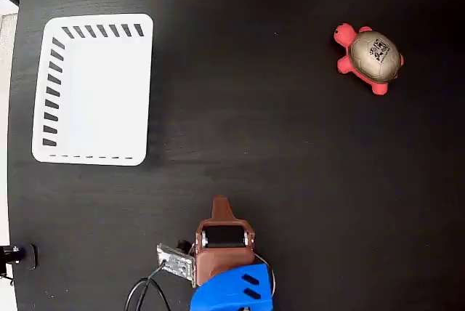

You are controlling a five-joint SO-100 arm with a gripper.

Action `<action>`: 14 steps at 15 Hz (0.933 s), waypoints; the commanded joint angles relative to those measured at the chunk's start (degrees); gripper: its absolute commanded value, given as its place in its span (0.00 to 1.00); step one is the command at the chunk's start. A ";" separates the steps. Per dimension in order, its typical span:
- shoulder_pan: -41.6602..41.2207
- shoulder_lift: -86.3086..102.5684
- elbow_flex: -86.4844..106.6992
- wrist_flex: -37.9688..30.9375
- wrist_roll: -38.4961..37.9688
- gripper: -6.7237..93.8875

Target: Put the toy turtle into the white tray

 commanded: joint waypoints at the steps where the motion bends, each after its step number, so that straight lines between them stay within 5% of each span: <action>1: -0.62 0.53 -0.53 0.97 0.09 0.07; 8: -1.58 -1.85 -0.70 -0.44 0.62 0.07; 14: 9.32 -40.08 -23.12 -12.57 1.58 0.07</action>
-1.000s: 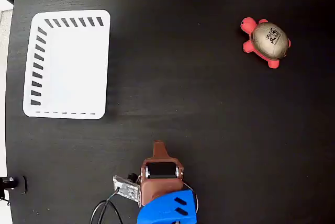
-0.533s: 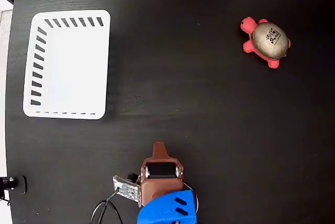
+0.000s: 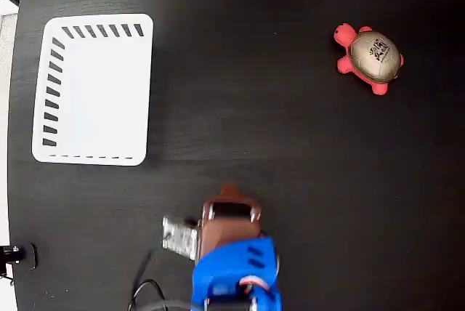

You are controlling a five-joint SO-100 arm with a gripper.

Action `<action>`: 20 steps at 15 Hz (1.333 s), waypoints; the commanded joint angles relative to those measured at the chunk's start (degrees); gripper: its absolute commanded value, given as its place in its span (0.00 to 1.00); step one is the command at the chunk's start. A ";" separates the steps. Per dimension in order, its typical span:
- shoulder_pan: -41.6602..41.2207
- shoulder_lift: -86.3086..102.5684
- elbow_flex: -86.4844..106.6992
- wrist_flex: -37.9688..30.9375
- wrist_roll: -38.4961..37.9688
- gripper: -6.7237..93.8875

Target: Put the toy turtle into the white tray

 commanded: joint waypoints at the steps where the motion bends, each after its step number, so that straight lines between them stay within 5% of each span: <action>1: 6.94 -15.47 -17.67 -1.32 0.70 0.07; 14: 29.09 -83.94 -103.97 22.32 3.87 0.07; 20: 30.32 -100.37 -121.73 24.43 6.42 0.08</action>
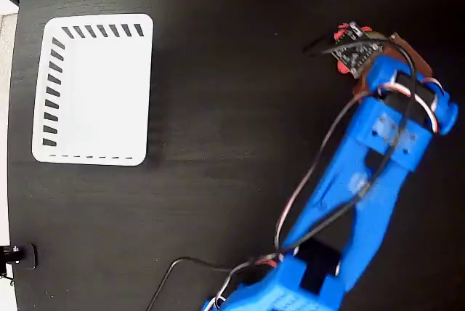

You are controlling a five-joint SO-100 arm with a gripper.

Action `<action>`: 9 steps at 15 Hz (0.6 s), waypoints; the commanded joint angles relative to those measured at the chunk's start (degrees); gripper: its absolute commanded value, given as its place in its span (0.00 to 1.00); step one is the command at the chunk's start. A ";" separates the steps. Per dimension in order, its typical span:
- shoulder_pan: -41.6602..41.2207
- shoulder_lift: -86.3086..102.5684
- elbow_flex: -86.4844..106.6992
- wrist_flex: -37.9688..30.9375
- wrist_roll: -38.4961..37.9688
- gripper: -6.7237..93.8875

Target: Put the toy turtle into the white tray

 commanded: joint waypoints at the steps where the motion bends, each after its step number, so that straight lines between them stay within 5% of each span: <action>1: 0.88 -2.72 -12.30 5.01 1.14 0.14; 4: 0.62 -9.32 -22.06 9.49 0.00 0.44; 9: 0.44 -17.14 -27.69 12.48 -2.90 0.57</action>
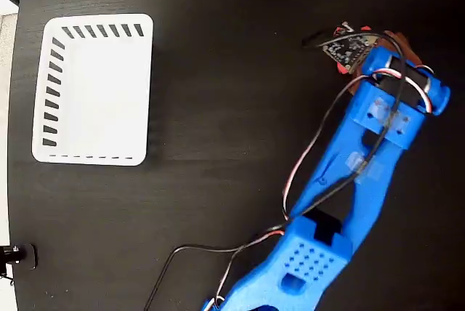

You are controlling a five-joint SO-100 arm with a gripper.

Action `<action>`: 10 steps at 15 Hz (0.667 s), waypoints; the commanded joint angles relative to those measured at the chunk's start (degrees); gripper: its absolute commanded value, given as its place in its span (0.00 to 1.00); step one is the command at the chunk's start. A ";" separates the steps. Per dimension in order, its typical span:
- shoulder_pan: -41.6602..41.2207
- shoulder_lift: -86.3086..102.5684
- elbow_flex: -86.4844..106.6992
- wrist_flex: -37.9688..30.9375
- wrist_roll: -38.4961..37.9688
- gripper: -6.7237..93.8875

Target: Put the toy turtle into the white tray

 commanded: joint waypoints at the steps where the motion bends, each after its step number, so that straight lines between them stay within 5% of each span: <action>1: 1.23 0.00 -4.39 1.23 -1.85 0.60; 10: 0.79 -7.21 -10.02 0.88 -3.87 0.68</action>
